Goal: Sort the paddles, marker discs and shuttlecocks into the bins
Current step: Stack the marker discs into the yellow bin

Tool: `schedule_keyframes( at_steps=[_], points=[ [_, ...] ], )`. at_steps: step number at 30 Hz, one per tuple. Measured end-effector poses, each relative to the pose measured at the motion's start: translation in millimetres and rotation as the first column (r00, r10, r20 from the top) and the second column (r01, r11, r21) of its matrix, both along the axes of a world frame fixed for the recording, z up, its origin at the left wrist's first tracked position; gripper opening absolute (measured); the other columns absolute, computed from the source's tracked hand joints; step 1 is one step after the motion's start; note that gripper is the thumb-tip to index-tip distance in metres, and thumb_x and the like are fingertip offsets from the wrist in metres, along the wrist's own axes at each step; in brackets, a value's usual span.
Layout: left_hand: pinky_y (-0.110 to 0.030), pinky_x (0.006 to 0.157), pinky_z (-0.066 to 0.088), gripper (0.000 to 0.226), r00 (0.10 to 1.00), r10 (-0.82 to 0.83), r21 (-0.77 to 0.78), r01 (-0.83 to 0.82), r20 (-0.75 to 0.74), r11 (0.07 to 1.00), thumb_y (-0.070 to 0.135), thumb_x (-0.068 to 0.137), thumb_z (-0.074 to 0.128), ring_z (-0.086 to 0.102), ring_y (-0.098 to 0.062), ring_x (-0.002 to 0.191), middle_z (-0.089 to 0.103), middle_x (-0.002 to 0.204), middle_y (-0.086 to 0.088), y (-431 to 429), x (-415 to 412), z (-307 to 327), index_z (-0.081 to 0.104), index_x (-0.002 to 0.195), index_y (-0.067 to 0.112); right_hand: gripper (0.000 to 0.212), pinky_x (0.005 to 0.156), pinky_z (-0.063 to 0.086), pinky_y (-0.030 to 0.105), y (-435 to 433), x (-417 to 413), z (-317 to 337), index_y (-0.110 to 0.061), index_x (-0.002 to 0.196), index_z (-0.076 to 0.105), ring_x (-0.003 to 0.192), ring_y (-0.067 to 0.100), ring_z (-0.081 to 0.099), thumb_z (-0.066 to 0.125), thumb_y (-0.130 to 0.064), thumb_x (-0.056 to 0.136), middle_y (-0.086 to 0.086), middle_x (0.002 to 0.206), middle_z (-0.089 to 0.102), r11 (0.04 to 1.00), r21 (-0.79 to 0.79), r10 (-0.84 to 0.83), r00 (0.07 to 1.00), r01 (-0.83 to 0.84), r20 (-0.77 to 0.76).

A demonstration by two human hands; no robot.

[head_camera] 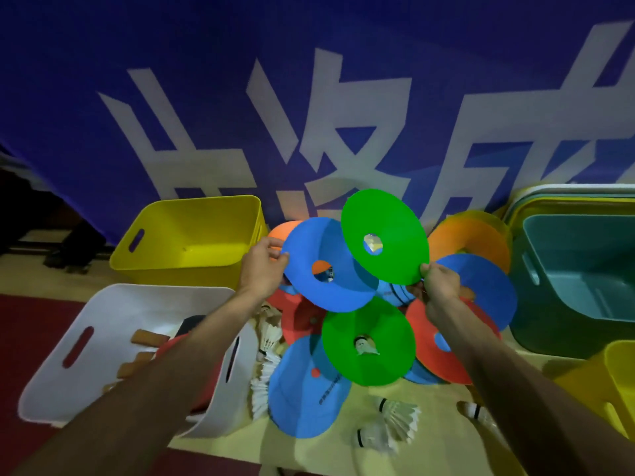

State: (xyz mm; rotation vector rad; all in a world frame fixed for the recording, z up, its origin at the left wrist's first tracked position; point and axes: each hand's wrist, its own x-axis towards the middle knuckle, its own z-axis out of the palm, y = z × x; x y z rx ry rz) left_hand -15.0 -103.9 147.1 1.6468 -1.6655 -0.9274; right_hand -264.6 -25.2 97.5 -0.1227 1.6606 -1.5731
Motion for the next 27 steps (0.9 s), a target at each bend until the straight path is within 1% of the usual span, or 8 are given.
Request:
schedule_keyframes(
  at_steps=[3, 6, 8, 10, 12, 16, 21, 27],
  points=[
    [-0.050, 0.074, 0.058, 0.020, 0.991, 0.060, 0.043, -0.055, -0.116, 0.998, 0.007, 0.090, 0.059, 0.066, -0.032, 0.092, 0.064, 0.100, -0.013, -21, 26, 5, 0.061, 0.109, 0.009, 0.019, 0.034, 0.047, 0.018, -18, 20, 4, -0.005, 0.084, 0.055, 0.059, 0.019, 0.050, 0.043, 0.003, 0.096, 0.012, 0.084, 0.054, 1.000, -0.015, 0.018, 1.000, -0.018, 0.020],
    [-0.028, 0.055, 0.059, 0.023, 0.959, 0.120, 0.071, -0.105, -0.258, 0.992, 0.006, 0.093, 0.055, 0.065, -0.027, 0.087, 0.063, 0.105, -0.015, -37, 54, 13, 0.059, 0.116, 0.003, 0.017, 0.035, 0.047, 0.018, -37, 42, 8, 0.003, 0.105, 0.058, 0.061, 0.022, 0.053, 0.044, 0.001, 0.096, 0.016, 0.096, 0.057, 0.998, -0.029, 0.048, 0.998, -0.047, 0.036],
    [-0.024, 0.055, 0.058, 0.020, 0.918, 0.166, 0.101, -0.139, -0.359, 0.985, 0.007, 0.094, 0.055, 0.067, -0.026, 0.083, 0.065, 0.100, -0.013, -46, 78, 21, 0.058, 0.114, 0.006, 0.016, 0.038, 0.049, 0.021, -50, 62, 14, -0.001, 0.094, 0.059, 0.062, 0.022, 0.054, 0.043, 0.001, 0.096, 0.017, 0.091, 0.059, 0.996, -0.039, 0.082, 0.996, -0.080, 0.032],
    [-0.029, 0.062, 0.060, 0.017, 0.877, 0.215, 0.144, -0.169, -0.429, 0.975, 0.007, 0.094, 0.055, 0.069, -0.028, 0.085, 0.067, 0.101, -0.013, -59, 105, 25, 0.057, 0.111, 0.009, 0.018, 0.045, 0.054, 0.028, -66, 87, 20, -0.002, 0.092, 0.059, 0.059, 0.023, 0.058, 0.042, 0.001, 0.095, 0.018, 0.090, 0.061, 0.991, -0.052, 0.127, 0.991, -0.126, 0.030],
    [-0.033, 0.066, 0.059, 0.015, 0.847, 0.263, 0.188, -0.196, -0.463, 0.962, 0.006, 0.093, 0.056, 0.070, -0.029, 0.087, 0.067, 0.103, -0.015, -74, 131, 28, 0.056, 0.107, 0.012, 0.020, 0.039, 0.050, 0.024, -82, 113, 27, -0.005, 0.086, 0.057, 0.044, 0.014, 0.058, 0.041, 0.002, 0.095, 0.015, 0.079, 0.059, 0.988, -0.052, 0.149, 0.989, -0.148, 0.023],
    [-0.031, 0.059, 0.059, 0.025, 0.813, 0.305, 0.253, -0.201, -0.496, 0.946, -0.003, 0.090, 0.052, 0.068, -0.034, 0.092, 0.066, 0.105, -0.019, -107, 178, 27, 0.053, 0.113, 0.006, 0.016, 0.037, 0.050, 0.023, -114, 166, 38, -0.005, 0.087, 0.054, 0.033, 0.009, 0.054, 0.043, 0.004, 0.095, 0.014, 0.072, 0.056, 0.983, -0.057, 0.175, 0.984, -0.173, 0.039],
    [-0.041, 0.071, 0.059, 0.028, 0.840, 0.282, 0.314, -0.142, -0.463, 0.939, -0.004, 0.089, 0.053, 0.069, -0.035, 0.090, 0.066, 0.107, -0.023, -154, 222, 2, 0.051, 0.114, 0.007, 0.022, 0.046, 0.056, 0.025, -140, 220, 51, -0.004, 0.080, 0.053, 0.032, 0.008, 0.054, 0.041, 0.007, 0.094, 0.002, 0.041, 0.054, 0.972, -0.101, 0.216, 0.975, -0.210, 0.050],
    [-0.043, 0.077, 0.055, 0.030, 0.902, 0.207, 0.366, -0.059, -0.379, 0.929, -0.003, 0.093, 0.051, 0.067, -0.035, 0.092, 0.062, 0.112, -0.021, -192, 237, -32, 0.048, 0.123, 0.001, 0.010, 0.054, 0.059, 0.024, -153, 248, 54, 0.003, 0.096, 0.053, 0.043, 0.012, 0.063, 0.044, 0.006, 0.094, 0.000, 0.040, 0.057, 0.974, -0.087, 0.205, 0.978, -0.207, -0.029]
  ],
)
